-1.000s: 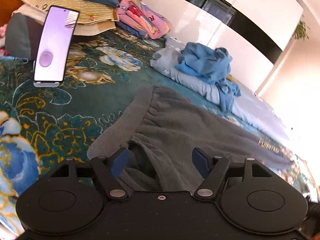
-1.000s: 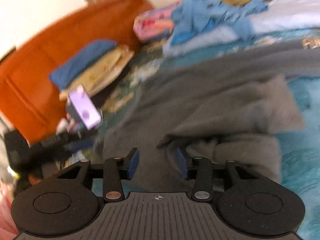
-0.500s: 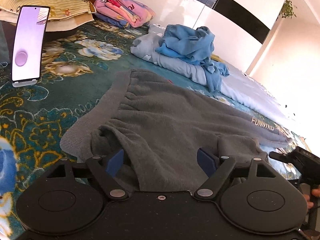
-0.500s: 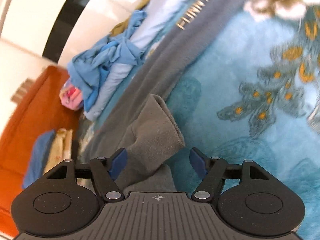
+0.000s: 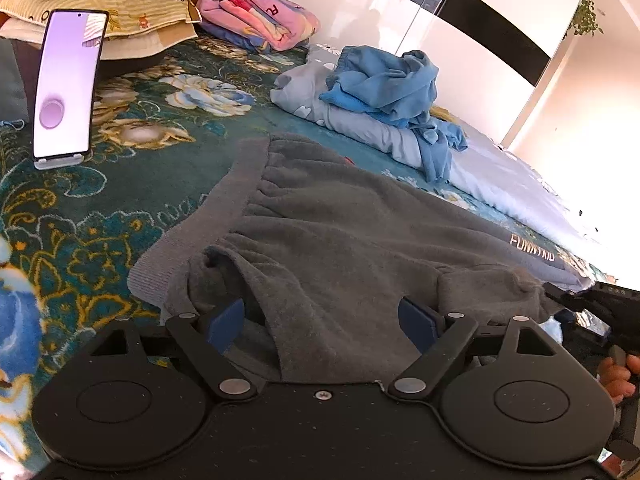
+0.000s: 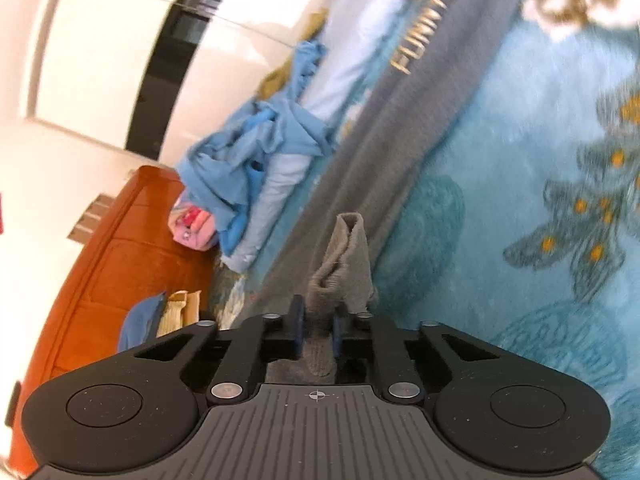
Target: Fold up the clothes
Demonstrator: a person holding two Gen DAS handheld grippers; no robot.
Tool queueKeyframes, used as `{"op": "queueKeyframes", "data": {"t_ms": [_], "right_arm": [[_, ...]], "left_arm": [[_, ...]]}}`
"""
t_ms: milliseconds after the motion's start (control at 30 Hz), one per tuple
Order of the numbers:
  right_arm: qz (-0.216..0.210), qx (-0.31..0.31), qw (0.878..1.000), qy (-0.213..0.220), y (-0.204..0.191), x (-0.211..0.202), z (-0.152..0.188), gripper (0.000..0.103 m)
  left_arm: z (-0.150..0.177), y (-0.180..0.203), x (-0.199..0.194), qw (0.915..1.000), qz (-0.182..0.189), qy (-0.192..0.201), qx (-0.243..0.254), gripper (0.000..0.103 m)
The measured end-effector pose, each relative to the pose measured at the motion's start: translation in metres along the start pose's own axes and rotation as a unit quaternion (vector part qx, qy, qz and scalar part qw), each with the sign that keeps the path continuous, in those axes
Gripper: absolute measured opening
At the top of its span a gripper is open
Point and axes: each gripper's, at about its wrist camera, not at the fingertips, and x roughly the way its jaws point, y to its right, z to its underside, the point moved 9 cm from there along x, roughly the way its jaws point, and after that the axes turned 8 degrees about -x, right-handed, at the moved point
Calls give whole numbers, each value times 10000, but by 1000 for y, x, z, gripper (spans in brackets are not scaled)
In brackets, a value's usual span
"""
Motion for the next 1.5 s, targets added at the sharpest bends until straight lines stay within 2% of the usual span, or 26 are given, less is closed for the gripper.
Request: {"op": "queueKeyframes", "data": {"t_ms": [100, 267, 400, 467, 567, 733, 833, 900, 1067, 1133, 1167, 1200, 1367, 1500], "right_arm": [[-120, -199, 9994, 265, -2, -24, -18, 7], [213, -724, 9931, 901, 9, -80, -75, 7], [943, -1189, 9774, 1469, 31, -142, -126, 7], [1427, -1345, 9658, 1699, 47, -170, -148, 7], [2152, -1429, 9496, 1777, 77, -200, -169, 7], [2796, -1229, 9402, 1509, 128, -207, -163, 7], [3005, -861, 9389, 1443, 155, -207, -152, 7], [2926, -688, 9418, 1503, 163, -207, -150, 8], [2696, -835, 9437, 1727, 152, -213, -164, 11], [2711, -853, 9419, 1789, 152, -216, -166, 22], [2757, -853, 9393, 1855, 153, -220, -167, 33], [2786, -832, 9376, 1909, 156, -223, -167, 36], [2906, -619, 9353, 1924, 174, -239, -148, 36], [2871, -655, 9419, 1615, 181, -232, -127, 37]], "left_arm": [[2, 3, 1, 10000, -3, -30, 8, 84], [2, 6, 1, 10000, -31, -41, 52, 86], [2, 9, 3, 10000, -42, -39, 66, 87], [2, 10, 6, 9999, -61, -56, 83, 87], [3, 13, 10, 9998, -103, -78, 118, 87], [0, 18, 11, 9997, -129, -62, 173, 87], [0, 18, 10, 9996, -166, -53, 202, 88], [0, 16, 9, 9996, -215, -57, 198, 88], [-1, 16, 10, 9995, -249, -63, 156, 88], [0, 19, 11, 9995, -240, -76, 177, 89], [0, 20, 12, 9995, -243, -84, 195, 90], [0, 21, 13, 9994, -243, -92, 210, 91], [1, 25, 18, 9992, -245, -133, 277, 91], [2, 29, 25, 9989, -271, -196, 318, 91]]}}
